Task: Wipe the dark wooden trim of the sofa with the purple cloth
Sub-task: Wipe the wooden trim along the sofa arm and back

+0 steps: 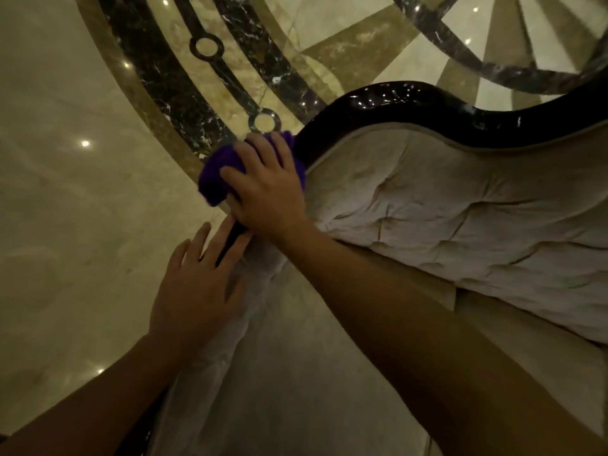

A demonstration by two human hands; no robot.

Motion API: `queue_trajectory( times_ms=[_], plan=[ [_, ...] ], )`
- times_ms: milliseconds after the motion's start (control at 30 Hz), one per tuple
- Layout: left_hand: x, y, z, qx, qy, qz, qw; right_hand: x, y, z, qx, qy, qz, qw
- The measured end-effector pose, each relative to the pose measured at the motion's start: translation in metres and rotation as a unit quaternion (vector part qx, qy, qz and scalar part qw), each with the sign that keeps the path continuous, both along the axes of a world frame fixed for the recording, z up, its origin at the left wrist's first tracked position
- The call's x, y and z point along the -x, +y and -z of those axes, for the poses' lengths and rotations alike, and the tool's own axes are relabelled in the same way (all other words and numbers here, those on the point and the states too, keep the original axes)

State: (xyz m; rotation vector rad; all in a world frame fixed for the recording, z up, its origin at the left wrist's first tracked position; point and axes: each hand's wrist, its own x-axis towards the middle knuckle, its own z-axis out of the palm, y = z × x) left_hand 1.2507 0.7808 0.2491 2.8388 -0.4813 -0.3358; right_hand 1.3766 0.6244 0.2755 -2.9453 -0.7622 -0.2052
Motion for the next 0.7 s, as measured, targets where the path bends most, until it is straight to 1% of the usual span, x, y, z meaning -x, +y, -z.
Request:
queue_trajectory(
  times_ms=[67,133,167,300,400,467,600,700],
  plan=[
    [-0.001,0.002,-0.001,0.002,-0.009,-0.002,1.0,-0.004,-0.002,0.0,0.004,-0.002,-0.021,1.0],
    [-0.001,0.004,-0.002,0.013,-0.003,-0.009,1.0,-0.012,-0.006,-0.003,0.043,-0.003,-0.048,0.998],
    [-0.001,0.002,-0.004,0.017,-0.002,-0.007,1.0,-0.014,-0.012,-0.004,0.053,-0.006,-0.044,0.998],
    [0.001,0.003,-0.004,0.034,-0.007,0.002,0.999,-0.041,-0.043,-0.026,0.075,-0.039,0.007,0.996],
    [-0.016,0.002,-0.005,0.072,-0.006,0.026,0.997,-0.07,-0.078,-0.05,0.081,-0.074,0.086,0.99],
    [-0.046,-0.008,-0.008,0.09,-0.002,0.009,0.996,-0.084,-0.102,-0.063,0.052,-0.075,0.157,0.983],
    [-0.098,-0.064,-0.021,0.144,-0.059,-0.031,0.987,-0.083,-0.141,-0.074,-0.032,-0.091,0.258,0.961],
    [-0.126,-0.11,-0.027,0.153,-0.101,-0.011,0.983,-0.081,-0.147,-0.072,-0.093,-0.107,0.307,0.941]
  ],
)
